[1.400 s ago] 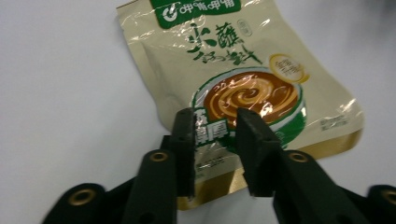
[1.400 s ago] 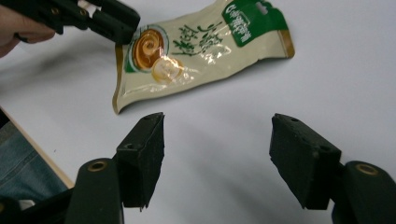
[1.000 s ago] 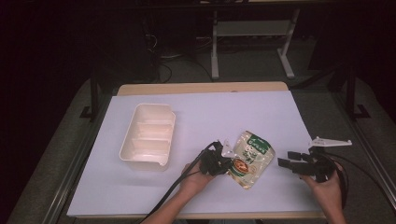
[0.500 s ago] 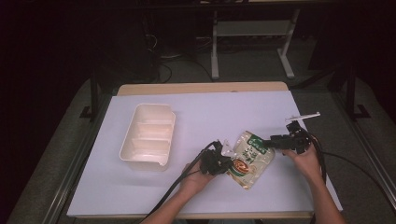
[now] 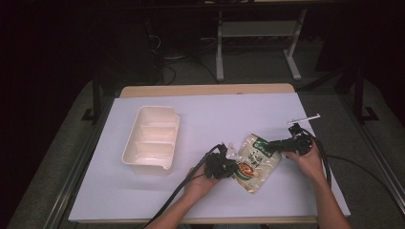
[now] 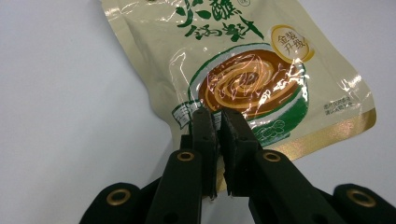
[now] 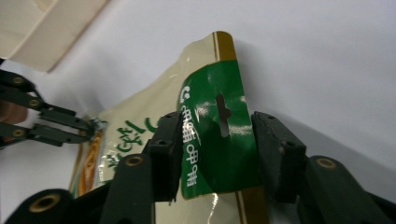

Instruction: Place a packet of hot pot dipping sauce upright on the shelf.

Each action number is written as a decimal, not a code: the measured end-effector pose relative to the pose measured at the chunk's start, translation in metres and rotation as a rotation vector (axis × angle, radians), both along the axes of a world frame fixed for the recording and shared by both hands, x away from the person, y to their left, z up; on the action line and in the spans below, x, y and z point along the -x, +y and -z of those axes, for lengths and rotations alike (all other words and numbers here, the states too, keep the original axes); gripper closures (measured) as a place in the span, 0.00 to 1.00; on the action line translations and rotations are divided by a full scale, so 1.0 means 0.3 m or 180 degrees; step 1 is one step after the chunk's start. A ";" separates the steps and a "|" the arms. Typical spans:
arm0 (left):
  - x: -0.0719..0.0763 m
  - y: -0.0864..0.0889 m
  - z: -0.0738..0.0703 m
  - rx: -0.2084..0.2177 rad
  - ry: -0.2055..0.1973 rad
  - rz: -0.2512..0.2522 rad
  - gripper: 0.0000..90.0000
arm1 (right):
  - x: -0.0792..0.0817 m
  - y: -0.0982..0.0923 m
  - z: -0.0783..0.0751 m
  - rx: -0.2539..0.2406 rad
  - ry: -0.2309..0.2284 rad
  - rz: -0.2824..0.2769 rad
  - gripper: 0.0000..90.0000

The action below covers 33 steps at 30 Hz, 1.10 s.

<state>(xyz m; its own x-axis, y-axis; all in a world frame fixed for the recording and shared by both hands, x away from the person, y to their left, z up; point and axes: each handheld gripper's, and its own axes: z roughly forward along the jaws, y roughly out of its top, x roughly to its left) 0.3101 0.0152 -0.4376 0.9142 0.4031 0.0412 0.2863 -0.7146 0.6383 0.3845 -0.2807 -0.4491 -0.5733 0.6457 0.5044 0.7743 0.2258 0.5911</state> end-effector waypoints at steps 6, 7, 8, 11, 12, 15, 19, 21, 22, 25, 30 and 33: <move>0.003 -0.001 0.002 0.0025 0.0006 -0.0020 0.92 | 0.024 -0.024 -0.058 -0.0318 -0.0089 -0.0113 0.70; 0.002 0.000 0.002 0.0034 0.0026 -0.0018 0.92 | 0.033 -0.025 -0.076 -0.0427 -0.0043 -0.0249 0.71; 0.002 0.000 0.002 0.0034 0.0026 -0.0018 0.91 | 0.033 -0.025 -0.076 -0.0427 -0.0043 -0.0249 0.71; 0.005 0.000 0.002 0.0031 0.0012 -0.0017 0.91 | 0.041 -0.014 -0.084 -0.0406 -0.0009 -0.0337 0.73; 0.006 0.000 0.003 0.0028 0.0005 -0.0017 0.91 | 0.043 -0.009 -0.084 -0.0412 0.0016 -0.0372 0.75; 0.009 -0.001 0.003 0.0030 0.0001 -0.0020 0.90 | 0.044 0.011 -0.080 -0.0212 0.0061 -0.0385 0.79; 0.010 -0.001 0.002 0.0027 -0.0002 -0.0005 0.88 | 0.042 0.052 -0.053 0.0139 0.0146 -0.0408 0.85; 0.013 0.002 0.002 0.0047 -0.0008 0.0014 0.85 | 0.043 0.071 -0.051 0.0216 0.0095 -0.0393 0.96; 0.013 0.004 0.002 0.0058 0.0008 0.0015 0.85 | 0.043 0.072 -0.053 0.0225 0.0075 -0.0392 0.97; 0.014 0.011 0.003 0.0130 0.0070 0.0019 0.83 | 0.049 0.079 -0.067 0.0255 0.0030 -0.0384 0.99; 0.020 0.029 -0.002 0.0164 0.0135 0.0022 0.78 | 0.062 0.089 -0.097 0.0318 -0.0042 -0.0383 0.99; 0.032 0.048 -0.005 0.0219 0.0123 0.0016 0.77 | 0.067 0.093 -0.115 0.0321 -0.0074 -0.0397 1.00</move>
